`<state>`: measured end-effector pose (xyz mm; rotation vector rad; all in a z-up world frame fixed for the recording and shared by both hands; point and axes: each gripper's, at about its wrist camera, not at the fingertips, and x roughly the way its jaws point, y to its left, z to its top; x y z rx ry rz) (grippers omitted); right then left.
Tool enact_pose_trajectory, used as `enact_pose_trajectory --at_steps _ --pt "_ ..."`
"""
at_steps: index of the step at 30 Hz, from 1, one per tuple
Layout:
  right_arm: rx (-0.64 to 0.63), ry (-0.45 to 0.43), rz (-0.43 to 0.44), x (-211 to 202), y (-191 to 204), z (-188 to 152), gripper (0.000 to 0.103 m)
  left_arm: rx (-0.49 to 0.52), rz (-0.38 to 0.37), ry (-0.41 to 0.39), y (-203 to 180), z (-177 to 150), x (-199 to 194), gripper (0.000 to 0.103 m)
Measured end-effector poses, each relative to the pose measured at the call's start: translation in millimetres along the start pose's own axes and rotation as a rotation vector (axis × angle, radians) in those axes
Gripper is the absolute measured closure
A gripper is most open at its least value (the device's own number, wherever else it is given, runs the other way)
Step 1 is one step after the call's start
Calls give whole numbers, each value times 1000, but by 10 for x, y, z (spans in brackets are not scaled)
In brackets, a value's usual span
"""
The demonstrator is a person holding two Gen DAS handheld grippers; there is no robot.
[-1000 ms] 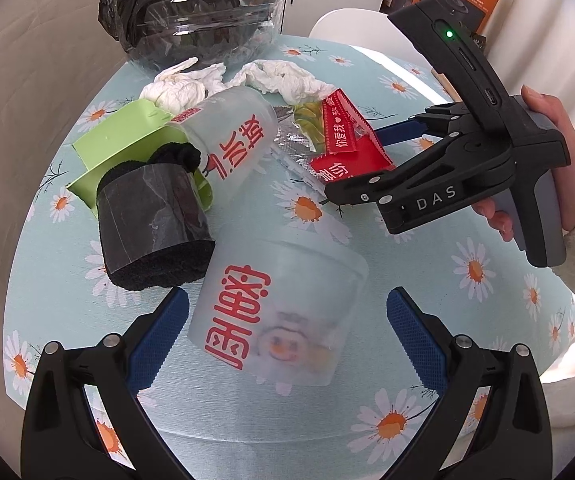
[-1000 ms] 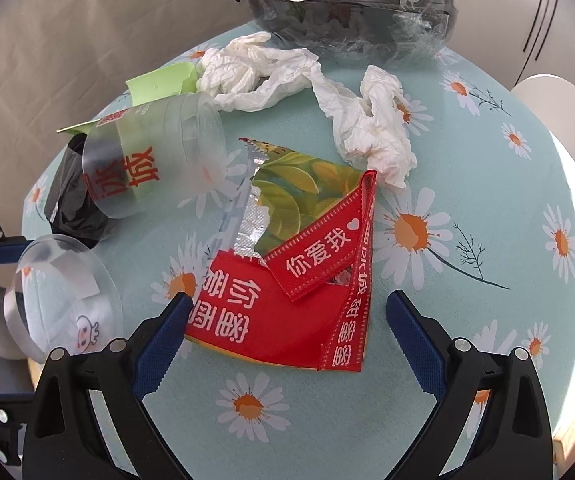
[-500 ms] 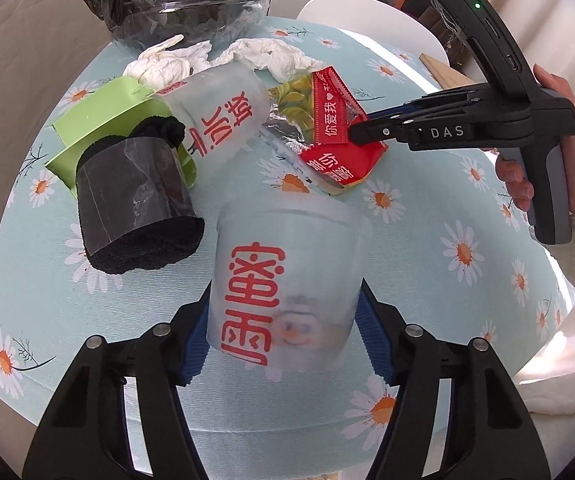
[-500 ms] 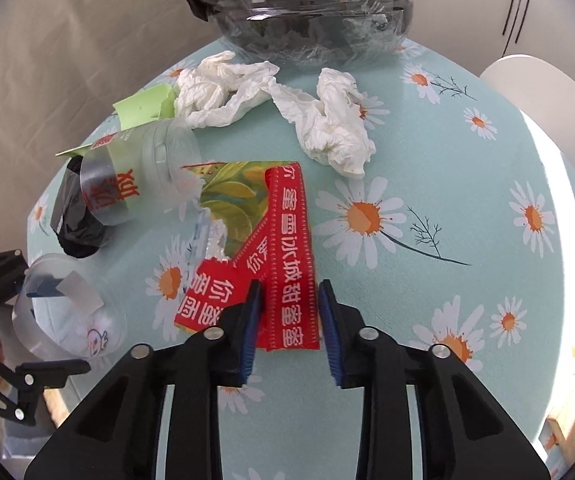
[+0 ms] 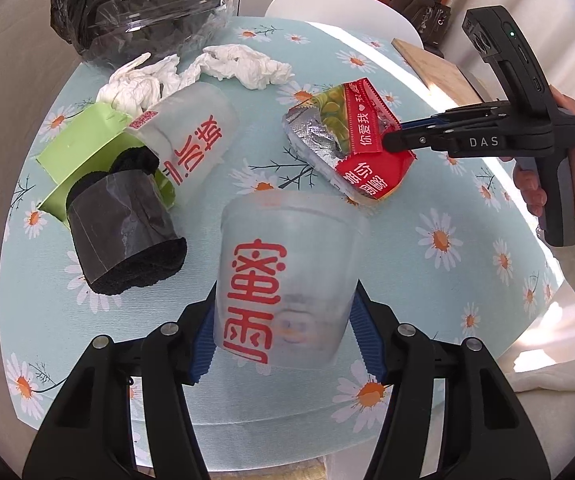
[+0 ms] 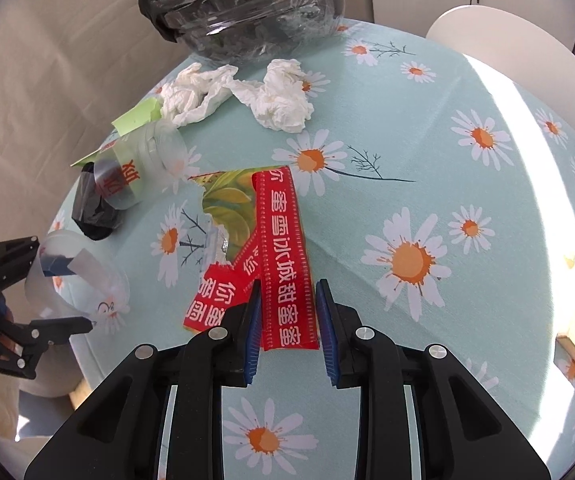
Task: Collect trash
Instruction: 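Lift the red wrapper and clear cup and carry them over the bin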
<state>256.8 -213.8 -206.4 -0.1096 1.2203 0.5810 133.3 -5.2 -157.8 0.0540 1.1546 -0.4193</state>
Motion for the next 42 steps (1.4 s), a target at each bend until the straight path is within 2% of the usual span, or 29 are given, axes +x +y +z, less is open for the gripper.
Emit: enact_pose_trajectory --at_steps 3,10,15,24,33,37,42 --pt "43 -30 1 -165 -85 -79 79 40 5 -5 -61 63 -57 44" --pt "135 -114 -15 -601 -231 -277 79 107 -38 -47 -151 204 -255 44" --pt "172 -146 -69 -865 -269 -408 79 145 -76 -66 -165 242 -412 44" --pt "232 -226 -129 -1234 -331 -617 79 209 -11 -92 -157 302 -735 44" --pt "270 -299 -122 -1535 -390 -756 79 212 50 -119 -7 473 -932 44" --pt "283 -319 -131 -1630 -423 -716 79 209 76 -105 40 576 -963 44" --pt "281 -354 -168 -1762 -407 -540 79 260 71 -132 88 724 -1034 44"
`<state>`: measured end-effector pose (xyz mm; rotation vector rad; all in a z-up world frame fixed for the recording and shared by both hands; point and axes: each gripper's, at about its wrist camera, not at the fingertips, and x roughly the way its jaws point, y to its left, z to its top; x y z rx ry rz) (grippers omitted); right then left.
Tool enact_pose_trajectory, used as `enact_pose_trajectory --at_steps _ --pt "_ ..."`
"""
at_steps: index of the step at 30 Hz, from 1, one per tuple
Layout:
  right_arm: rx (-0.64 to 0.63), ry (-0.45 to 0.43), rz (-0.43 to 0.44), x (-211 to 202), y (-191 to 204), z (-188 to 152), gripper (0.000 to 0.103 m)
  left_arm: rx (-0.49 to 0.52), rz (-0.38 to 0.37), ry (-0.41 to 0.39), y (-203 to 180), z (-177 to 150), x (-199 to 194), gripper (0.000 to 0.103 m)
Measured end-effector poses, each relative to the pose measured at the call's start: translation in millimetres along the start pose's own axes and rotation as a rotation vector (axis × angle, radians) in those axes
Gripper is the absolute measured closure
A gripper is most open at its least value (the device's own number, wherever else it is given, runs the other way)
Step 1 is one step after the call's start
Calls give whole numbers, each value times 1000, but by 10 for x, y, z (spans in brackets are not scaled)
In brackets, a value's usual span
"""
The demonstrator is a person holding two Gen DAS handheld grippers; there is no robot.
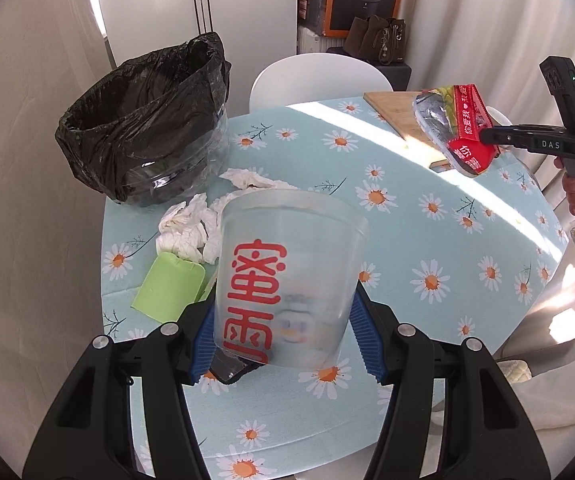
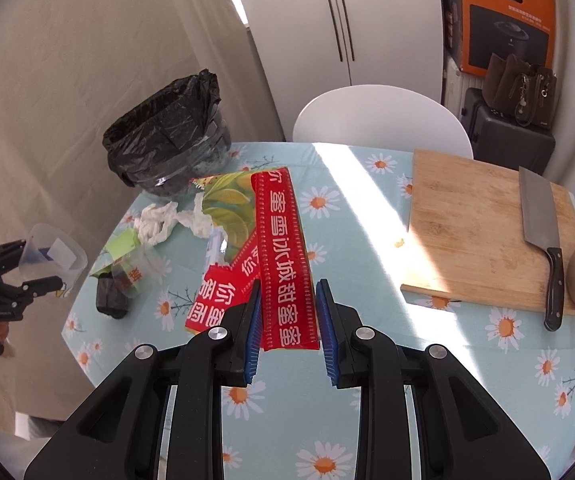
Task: Collect trash
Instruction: 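Lift the red wrapper and clear cup and carry them over the bin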
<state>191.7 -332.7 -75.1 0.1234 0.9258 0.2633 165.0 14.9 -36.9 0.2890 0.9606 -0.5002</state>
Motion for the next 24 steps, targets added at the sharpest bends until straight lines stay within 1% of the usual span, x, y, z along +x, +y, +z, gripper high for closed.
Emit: enact_pose_trajectory --at_steps 5,11,13,16,20,24 --pt "16 -62 -11 -92 169 252 79 63 -26 -33 177 200 -54 44" --pt "35 -123 -27 -36 498 626 79 100 -35 -73 578 465 -160 44" --pt "35 -142 -40 14 612 767 79 105 -30 -71 720 549 -185 44" --pt "28 -161 -49 78 806 985 79 154 -13 -71 882 651 -223 44" --pt "15 -178 -67 167 1056 1267 79 183 -35 -75 1146 801 -225 44" --pt "14 -196 -55 278 1282 1504 79 213 -75 -98 1405 940 -153 44"
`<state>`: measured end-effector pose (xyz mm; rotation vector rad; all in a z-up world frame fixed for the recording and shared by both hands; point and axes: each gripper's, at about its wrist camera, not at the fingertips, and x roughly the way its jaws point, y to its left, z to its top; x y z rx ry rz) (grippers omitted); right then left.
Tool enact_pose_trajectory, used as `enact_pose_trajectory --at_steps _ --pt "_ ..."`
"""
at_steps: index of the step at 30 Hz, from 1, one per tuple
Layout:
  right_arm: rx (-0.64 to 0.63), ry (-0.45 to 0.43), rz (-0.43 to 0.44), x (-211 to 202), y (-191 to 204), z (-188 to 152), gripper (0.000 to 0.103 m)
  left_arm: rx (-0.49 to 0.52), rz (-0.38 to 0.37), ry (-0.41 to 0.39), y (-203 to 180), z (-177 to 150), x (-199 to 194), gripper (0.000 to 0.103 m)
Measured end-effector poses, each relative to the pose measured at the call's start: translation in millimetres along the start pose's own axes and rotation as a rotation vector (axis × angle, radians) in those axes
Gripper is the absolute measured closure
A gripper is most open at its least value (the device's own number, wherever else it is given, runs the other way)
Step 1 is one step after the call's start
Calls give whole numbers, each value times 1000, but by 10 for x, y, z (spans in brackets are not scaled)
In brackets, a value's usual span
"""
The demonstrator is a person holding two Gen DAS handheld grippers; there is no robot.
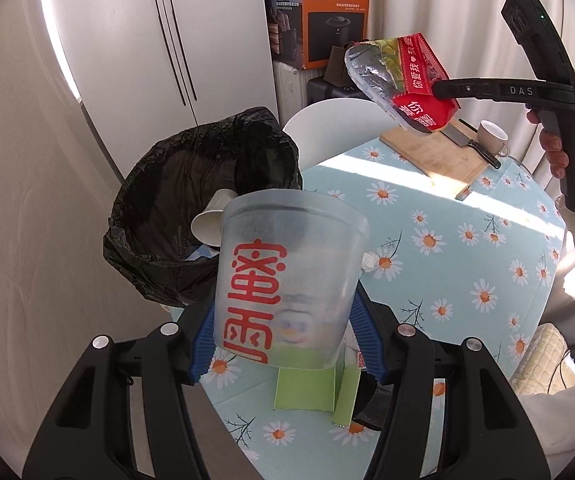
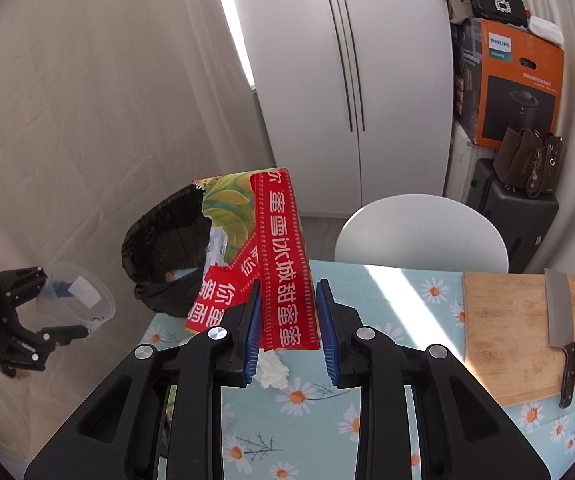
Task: Collect trash
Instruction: 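Lift the red wrapper and clear cup and carry them over the bin, then open both tools above the bin, dropping the wrapper and cup in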
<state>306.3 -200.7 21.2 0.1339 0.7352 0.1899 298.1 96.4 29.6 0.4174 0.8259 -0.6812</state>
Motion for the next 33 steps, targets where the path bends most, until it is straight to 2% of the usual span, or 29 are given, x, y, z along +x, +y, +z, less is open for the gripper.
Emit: enact_pose_trajectory --at_steps 7,11,13,15,18,21,27,29,30,31,32,33 --pt "7 -22 -19 317 418 290 79 1 -75 -12 510 138 226 44" --pt "7 -32 -6 541 629 395 78 18 -54 0 668 224 405 44" --pt "-2 -20 0 680 714 434 78 4 -61 18 739 266 525 44" --pt "-13 -3 3 820 783 468 78 -27 -107 19 827 312 614 43" --pt "-12 26 23 1019 839 515 78 -28 -117 17 895 381 741 43" --pt "-26 56 46 1207 857 560 78 -58 -140 56 963 439 905 43" --pt "-59 82 69 1552 894 616 77 -54 -125 99 1038 474 1141 43" --pt "-64 92 61 1640 892 611 76 -72 -122 93 1067 468 1168 31" --pt "-67 91 55 1661 890 611 68 -73 -124 76 1072 460 1155 30" --pt "-67 78 50 1659 883 610 62 -73 -123 57 1078 453 1128 22" --pt "-64 52 43 1641 858 617 45 -75 -109 32 1083 442 1092 13" --pt "-56 31 35 1618 837 622 29 -78 -94 8 1089 427 1054 11"
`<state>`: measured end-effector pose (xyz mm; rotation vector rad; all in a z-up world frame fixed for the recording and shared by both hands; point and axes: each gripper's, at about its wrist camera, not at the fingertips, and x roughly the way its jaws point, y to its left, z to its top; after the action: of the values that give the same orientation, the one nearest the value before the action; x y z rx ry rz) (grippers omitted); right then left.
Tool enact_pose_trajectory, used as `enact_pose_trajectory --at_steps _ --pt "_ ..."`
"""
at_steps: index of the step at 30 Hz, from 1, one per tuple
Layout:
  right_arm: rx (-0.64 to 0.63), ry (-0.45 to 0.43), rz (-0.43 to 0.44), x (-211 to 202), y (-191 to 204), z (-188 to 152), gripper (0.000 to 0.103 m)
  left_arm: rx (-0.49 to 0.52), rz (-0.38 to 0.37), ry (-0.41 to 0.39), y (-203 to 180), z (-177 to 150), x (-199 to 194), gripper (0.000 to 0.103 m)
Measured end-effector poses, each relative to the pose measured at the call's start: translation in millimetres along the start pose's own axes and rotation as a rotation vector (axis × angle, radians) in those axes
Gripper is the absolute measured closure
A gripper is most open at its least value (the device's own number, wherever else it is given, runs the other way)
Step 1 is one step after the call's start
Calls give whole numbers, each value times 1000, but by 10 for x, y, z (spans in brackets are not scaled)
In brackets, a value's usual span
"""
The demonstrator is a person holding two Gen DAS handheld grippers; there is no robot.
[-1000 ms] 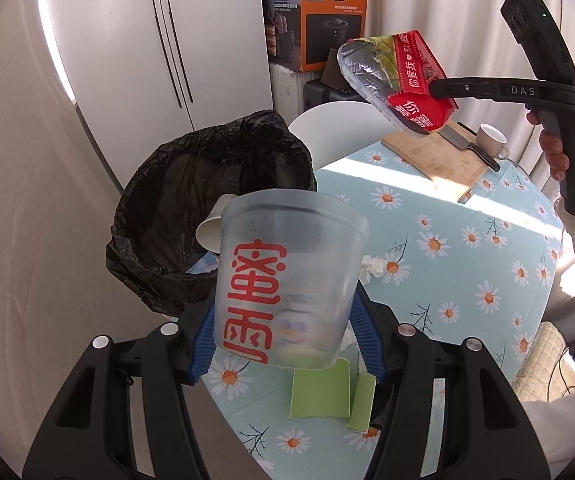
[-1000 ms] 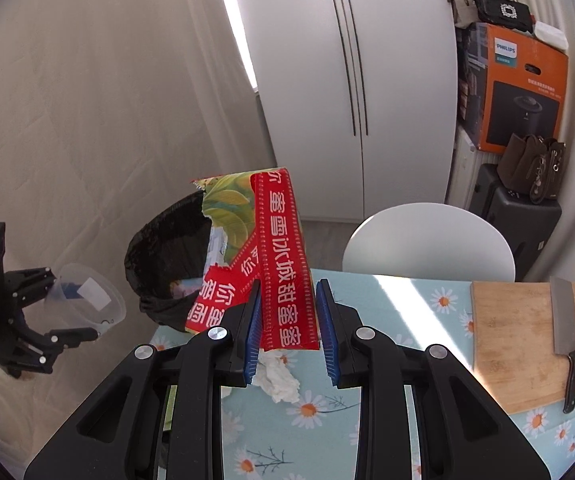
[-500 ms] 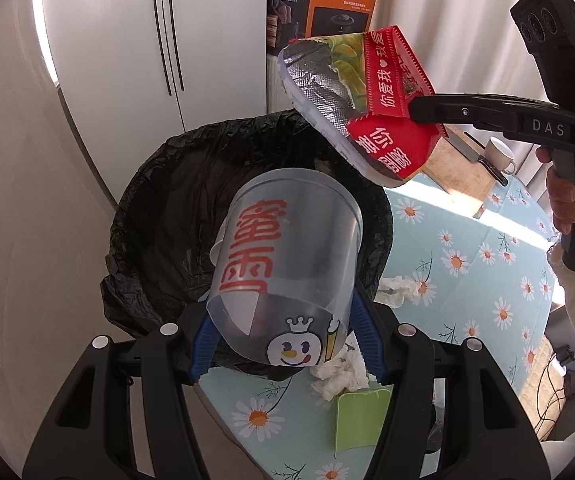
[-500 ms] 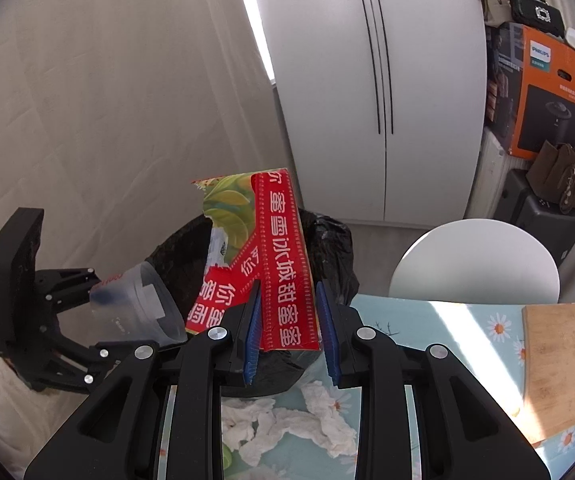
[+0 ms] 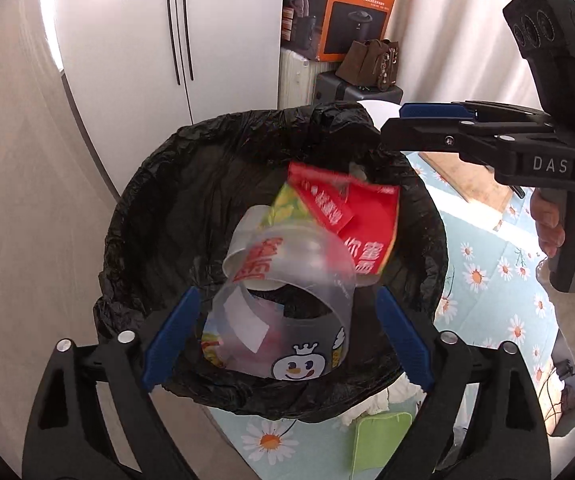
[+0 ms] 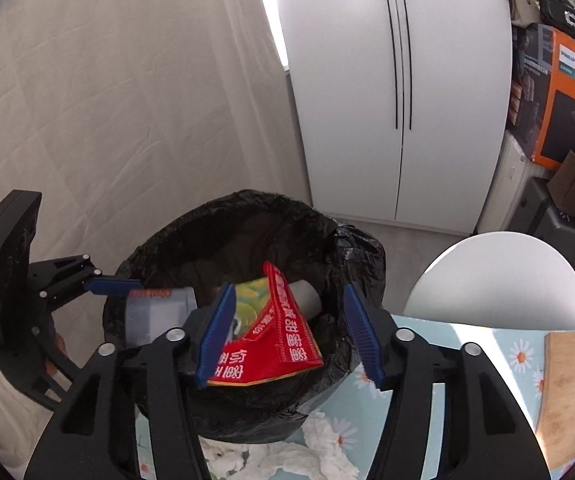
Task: Collect trash
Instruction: 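Open both tools above the bin, dropping the wrapper and cup in, then reach both tools down to the green box pieces and clear cup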
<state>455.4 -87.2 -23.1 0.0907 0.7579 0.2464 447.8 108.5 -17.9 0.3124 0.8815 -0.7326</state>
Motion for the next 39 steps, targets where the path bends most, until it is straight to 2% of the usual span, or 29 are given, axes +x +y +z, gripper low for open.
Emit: enact_pose_trajectory --at_steps 1,2,6,10,18,28,33,39 --pt "10 -15 -11 -20 -26 7 23 -7 -1 -11 19 -14 -18 9" --pt "18 -26 -21 -36 -52 12 22 -17 -8 -11 30 -41 -36 6" --pt "38 -25 -41 -71 -83 -14 18 -29 16 -12 21 -180 -120 6" --pt "48 -11 -65 -108 -47 -74 16 -20 43 -41 -32 -278 -203 6" --pt "30 -13 -167 -334 38 -269 13 -42 23 -100 -127 -432 -427 6" --pt "90 15 -236 -708 79 -813 12 -22 8 -103 -267 -773 -547 6" --pt "130 59 -250 -742 91 -1125 12 -7 -8 -92 -333 -974 -522 6" --pt "203 132 -247 -678 106 -1477 12 -1 -31 -42 -402 -1212 -380 6"
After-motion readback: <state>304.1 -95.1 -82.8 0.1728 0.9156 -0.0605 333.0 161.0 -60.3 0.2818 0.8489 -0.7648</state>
